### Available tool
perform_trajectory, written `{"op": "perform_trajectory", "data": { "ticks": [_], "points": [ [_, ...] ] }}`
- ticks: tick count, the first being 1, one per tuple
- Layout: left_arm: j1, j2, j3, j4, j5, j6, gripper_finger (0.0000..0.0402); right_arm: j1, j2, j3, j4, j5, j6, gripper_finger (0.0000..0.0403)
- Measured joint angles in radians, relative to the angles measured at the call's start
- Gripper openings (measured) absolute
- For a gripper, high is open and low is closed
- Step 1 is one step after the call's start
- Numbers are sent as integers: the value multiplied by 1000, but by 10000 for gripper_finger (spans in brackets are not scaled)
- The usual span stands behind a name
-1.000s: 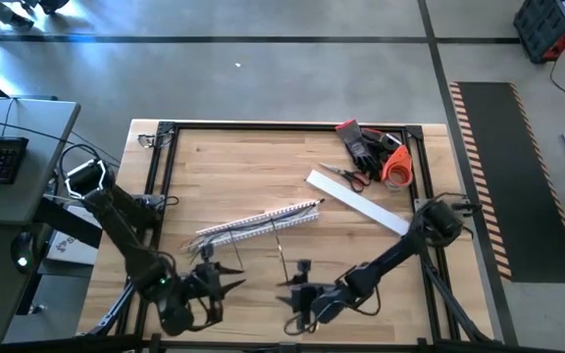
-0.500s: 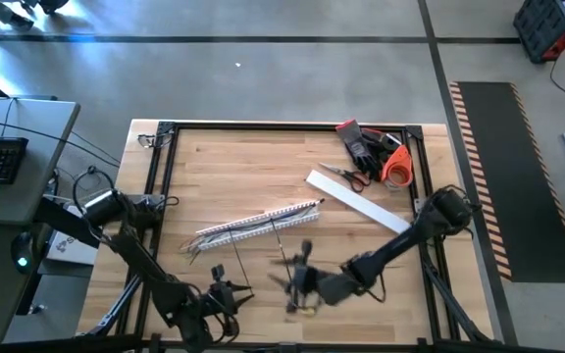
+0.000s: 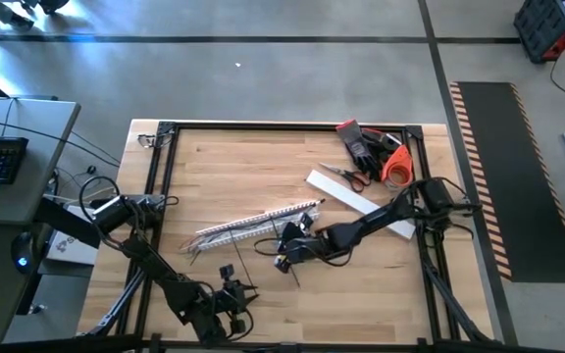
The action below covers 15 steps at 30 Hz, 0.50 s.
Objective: Ziptie cables
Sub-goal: Close the cable duct
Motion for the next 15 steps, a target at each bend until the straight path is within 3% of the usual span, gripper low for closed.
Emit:
{"op": "perform_trajectory", "data": {
  "ticks": [15],
  "points": [
    [2, 0, 0, 0, -11, 0, 71, 15, 4, 0, -8, 39, -81, 3]
  ]
}}
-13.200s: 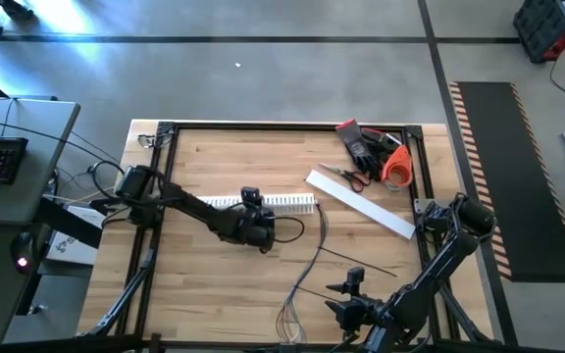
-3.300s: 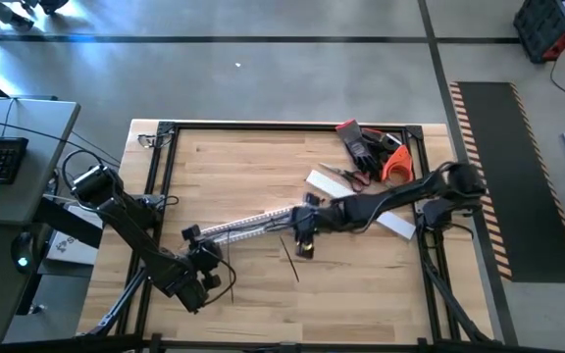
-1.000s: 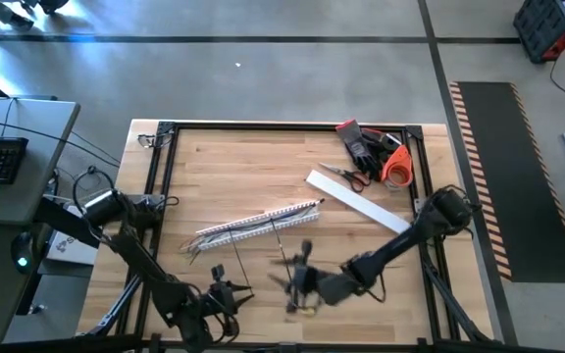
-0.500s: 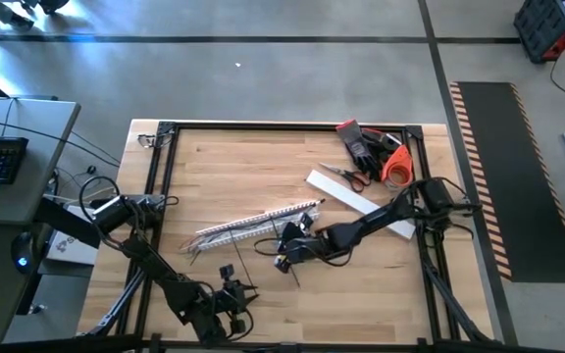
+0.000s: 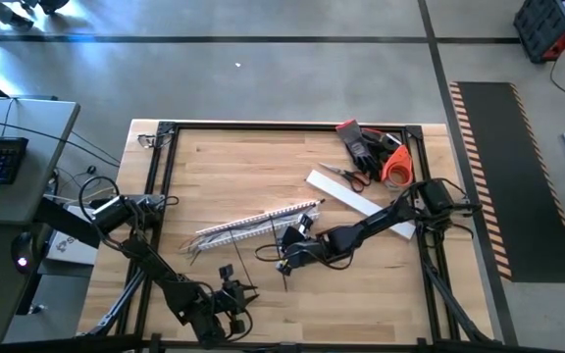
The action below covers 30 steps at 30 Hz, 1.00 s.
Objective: Ziptie cables
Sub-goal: Close the cable duct
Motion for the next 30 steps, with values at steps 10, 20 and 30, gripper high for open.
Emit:
{"op": "perform_trajectory", "data": {
  "ticks": [10, 20, 30],
  "points": [
    [2, 0, 0, 0, -3, 0, 71, -8, 60, 0, 49, 34, -2, 11],
    [5, 0, 0, 1, -3, 0, 71, 9, 71, 0, 117, 24, -54, 12],
    [5, 0, 0, 3, -7, -1, 71, 16, 47, 0, 34, 74, -71, 29]
  ]
}}
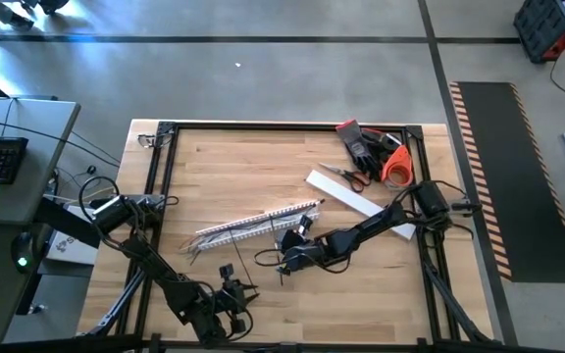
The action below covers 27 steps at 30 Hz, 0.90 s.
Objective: Ziptie cables
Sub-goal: Close the cable duct
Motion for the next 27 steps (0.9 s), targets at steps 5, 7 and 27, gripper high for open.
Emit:
{"op": "perform_trajectory", "data": {
  "ticks": [5, 7, 27],
  "points": [
    [1, 0, 0, 0, -2, 0, 71, 44, -18, 0, 26, 134, -66, 69],
    [2, 0, 0, 0, -2, 0, 71, 61, -18, 0, 41, 188, -88, 87],
    [15, -1, 0, 4, -23, 9, 71, 88, -16, 0, 157, 213, -245, 21]
  ]
}}
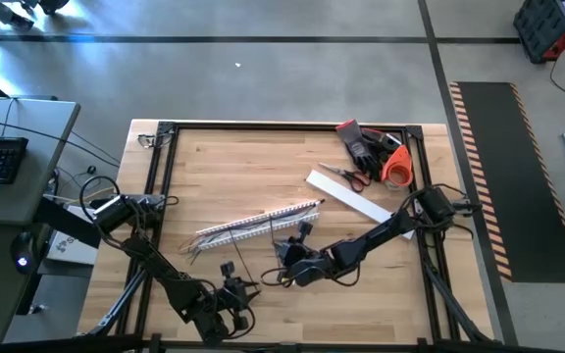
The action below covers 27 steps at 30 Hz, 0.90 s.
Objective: Ziptie cables
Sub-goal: Close the cable duct
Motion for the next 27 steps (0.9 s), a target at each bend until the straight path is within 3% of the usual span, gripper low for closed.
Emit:
{"op": "perform_trajectory", "data": {
  "ticks": [5, 10, 15, 20, 27],
  "points": [
    [8, 0, 0, -1, -79, 4, 71, -6, 0, 0, 8, -10, 34, 3],
    [36, 0, 0, -1, -100, 18, 71, -42, 9, 0, 3, -93, 132, 0],
    [52, 0, 0, -2, -73, 18, 71, -47, 28, 0, -9, -84, 185, 0],
    [51, 0, 0, -1, -73, 18, 71, -41, 31, 0, -67, 4, 241, 0],
    [51, 0, 0, -1, -73, 18, 71, -39, 31, 0, -67, 0, 261, 0]
  ]
}}
